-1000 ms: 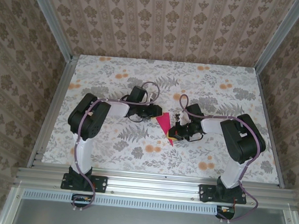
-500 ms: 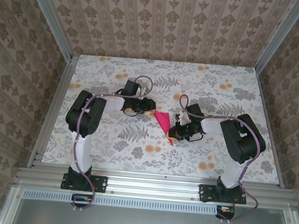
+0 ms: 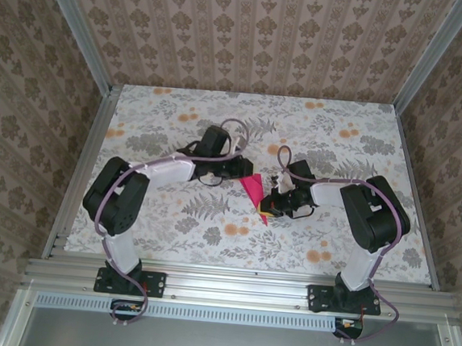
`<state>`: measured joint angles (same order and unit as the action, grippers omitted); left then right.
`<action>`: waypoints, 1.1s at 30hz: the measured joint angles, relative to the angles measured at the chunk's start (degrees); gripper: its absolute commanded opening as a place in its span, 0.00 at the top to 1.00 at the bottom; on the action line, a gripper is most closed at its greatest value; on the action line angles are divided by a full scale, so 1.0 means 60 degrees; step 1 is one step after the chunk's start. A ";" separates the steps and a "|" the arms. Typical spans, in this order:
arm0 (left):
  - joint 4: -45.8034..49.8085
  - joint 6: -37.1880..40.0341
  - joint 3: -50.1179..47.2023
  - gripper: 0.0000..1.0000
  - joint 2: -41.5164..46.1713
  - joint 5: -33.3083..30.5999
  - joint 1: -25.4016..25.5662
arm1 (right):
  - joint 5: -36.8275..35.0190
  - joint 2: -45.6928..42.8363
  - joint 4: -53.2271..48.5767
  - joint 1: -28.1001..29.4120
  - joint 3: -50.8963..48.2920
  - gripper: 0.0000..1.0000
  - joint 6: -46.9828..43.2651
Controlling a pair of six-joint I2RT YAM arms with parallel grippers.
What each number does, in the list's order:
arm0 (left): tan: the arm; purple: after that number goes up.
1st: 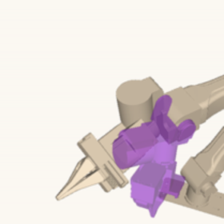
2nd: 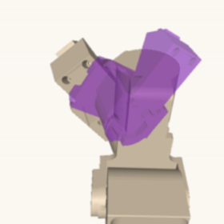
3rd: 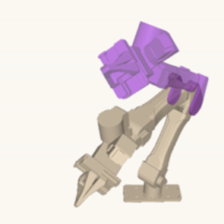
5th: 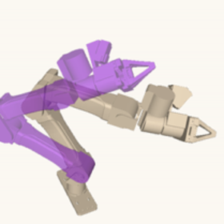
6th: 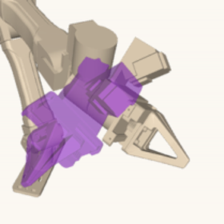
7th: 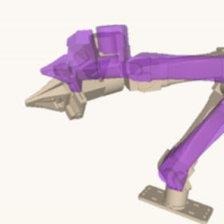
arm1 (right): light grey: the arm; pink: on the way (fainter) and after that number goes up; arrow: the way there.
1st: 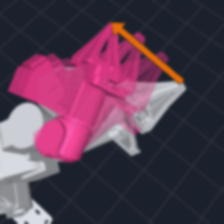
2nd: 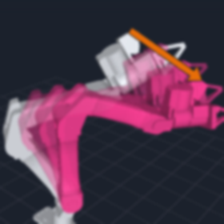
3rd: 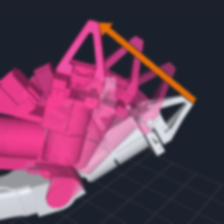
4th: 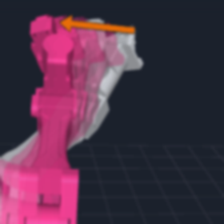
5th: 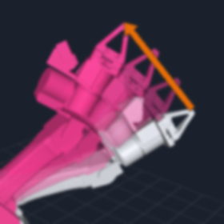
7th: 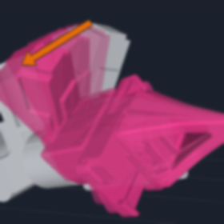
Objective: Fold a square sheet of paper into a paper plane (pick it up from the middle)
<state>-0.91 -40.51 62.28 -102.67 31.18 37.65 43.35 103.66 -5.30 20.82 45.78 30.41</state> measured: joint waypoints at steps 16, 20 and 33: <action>-0.0900 -0.1330 -0.0965 0.75 -0.0076 -0.1016 0.1268 | 0.0149 0.0058 0.0109 -0.0055 -0.0033 0.97 0.0000; -0.0896 -0.1330 -0.0984 0.75 -0.0076 -0.1180 0.1268 | 0.0153 0.0058 0.0135 -0.0055 -0.0044 0.97 0.0000; -0.1191 -0.1854 -0.1093 0.81 -0.0095 -0.1290 0.1268 | 0.0186 0.0055 0.0211 -0.0066 -0.0091 0.97 0.0000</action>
<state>-8.05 -51.64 55.72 -103.24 23.44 45.25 44.47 103.98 -4.03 20.43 45.23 30.41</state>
